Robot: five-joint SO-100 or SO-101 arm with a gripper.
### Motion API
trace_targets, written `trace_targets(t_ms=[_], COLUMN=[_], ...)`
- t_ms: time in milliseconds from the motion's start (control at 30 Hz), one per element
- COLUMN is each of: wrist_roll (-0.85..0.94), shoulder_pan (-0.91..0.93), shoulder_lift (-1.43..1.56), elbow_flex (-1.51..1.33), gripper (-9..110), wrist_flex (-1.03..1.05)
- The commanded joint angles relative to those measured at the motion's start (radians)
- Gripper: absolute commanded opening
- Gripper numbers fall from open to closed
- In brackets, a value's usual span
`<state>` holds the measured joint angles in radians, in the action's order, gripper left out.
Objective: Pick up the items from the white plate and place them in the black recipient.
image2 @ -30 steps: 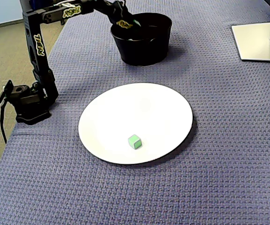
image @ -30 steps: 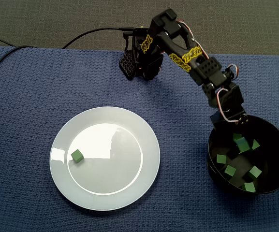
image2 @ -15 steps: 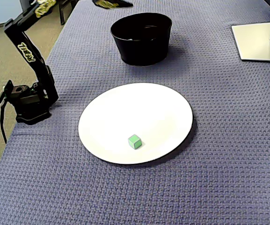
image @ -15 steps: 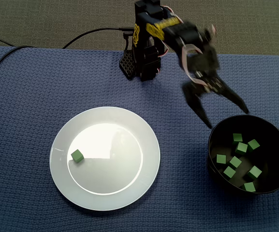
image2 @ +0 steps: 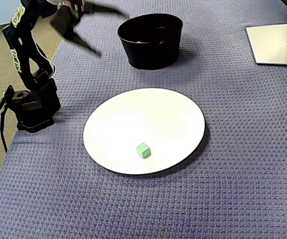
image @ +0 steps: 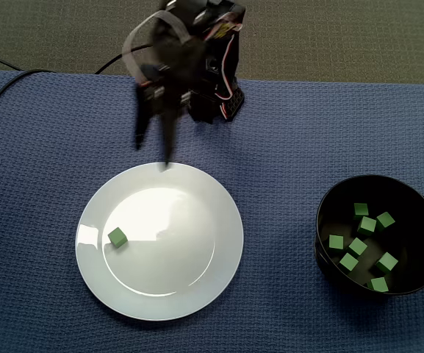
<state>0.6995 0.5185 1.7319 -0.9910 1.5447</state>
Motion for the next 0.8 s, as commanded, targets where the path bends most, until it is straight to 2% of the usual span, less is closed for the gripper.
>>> trace_targets(t_ms=[0, 233, 400, 767], wrist_roll=[0.054, 0.229, 0.339, 0.370], shoulder_pan=[0.100, 0.126, 0.135, 0.092], shoulder_lift=[-0.195, -0.574, -0.719, -0.908], elbow_flex=[0.069, 0.245, 0.290, 0.290], gripper=[42, 40, 40, 40], wrist_flex=[0.025, 0.046, 0.040, -0.086])
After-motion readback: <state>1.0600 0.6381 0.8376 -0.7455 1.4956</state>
